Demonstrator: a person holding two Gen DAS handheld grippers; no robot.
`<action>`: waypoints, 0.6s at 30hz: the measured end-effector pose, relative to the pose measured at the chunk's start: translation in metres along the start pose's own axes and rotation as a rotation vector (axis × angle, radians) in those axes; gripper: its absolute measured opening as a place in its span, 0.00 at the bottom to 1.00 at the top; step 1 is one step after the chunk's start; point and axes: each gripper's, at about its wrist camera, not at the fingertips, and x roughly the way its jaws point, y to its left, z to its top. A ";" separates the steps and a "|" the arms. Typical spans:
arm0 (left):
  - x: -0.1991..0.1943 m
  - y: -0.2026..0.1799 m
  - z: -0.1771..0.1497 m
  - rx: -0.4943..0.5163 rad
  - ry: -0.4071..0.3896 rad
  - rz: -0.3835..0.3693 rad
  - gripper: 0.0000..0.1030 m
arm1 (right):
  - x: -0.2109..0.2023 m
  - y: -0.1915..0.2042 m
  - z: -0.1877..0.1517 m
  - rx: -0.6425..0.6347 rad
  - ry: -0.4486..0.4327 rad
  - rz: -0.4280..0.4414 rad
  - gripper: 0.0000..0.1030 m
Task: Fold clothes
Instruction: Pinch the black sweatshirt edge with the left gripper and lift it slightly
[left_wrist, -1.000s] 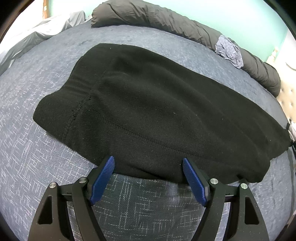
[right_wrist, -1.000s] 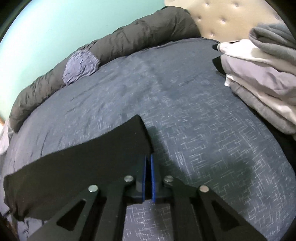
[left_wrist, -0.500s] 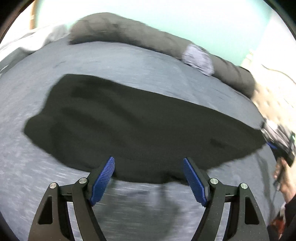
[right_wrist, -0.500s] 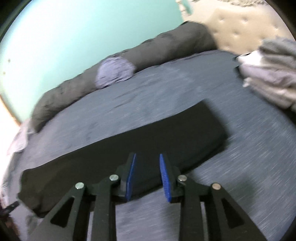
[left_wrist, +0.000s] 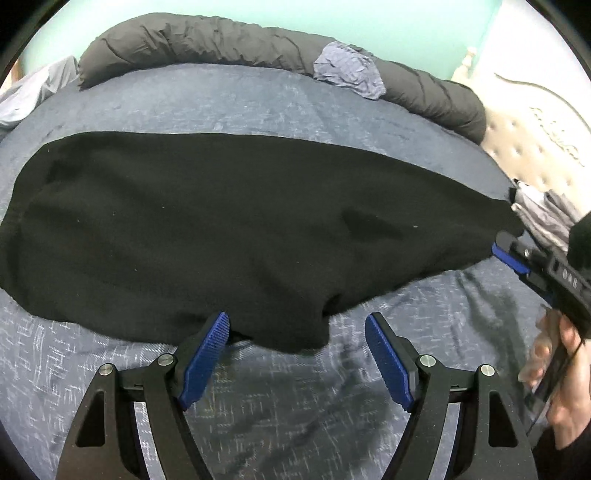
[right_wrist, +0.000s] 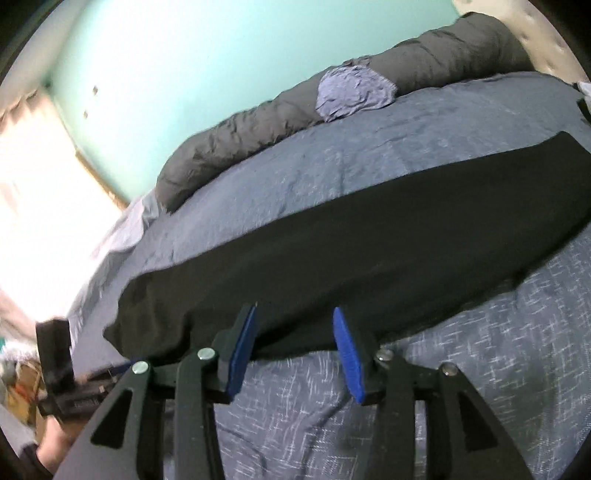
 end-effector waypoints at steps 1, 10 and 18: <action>0.003 0.001 0.001 0.001 0.004 0.013 0.77 | 0.005 0.001 -0.001 -0.006 0.011 0.004 0.43; 0.009 0.005 -0.005 0.074 0.033 0.014 0.19 | 0.022 0.017 -0.008 -0.047 0.046 0.061 0.43; 0.007 0.008 -0.016 0.111 0.060 0.004 0.06 | 0.023 0.014 -0.011 -0.027 0.056 0.075 0.43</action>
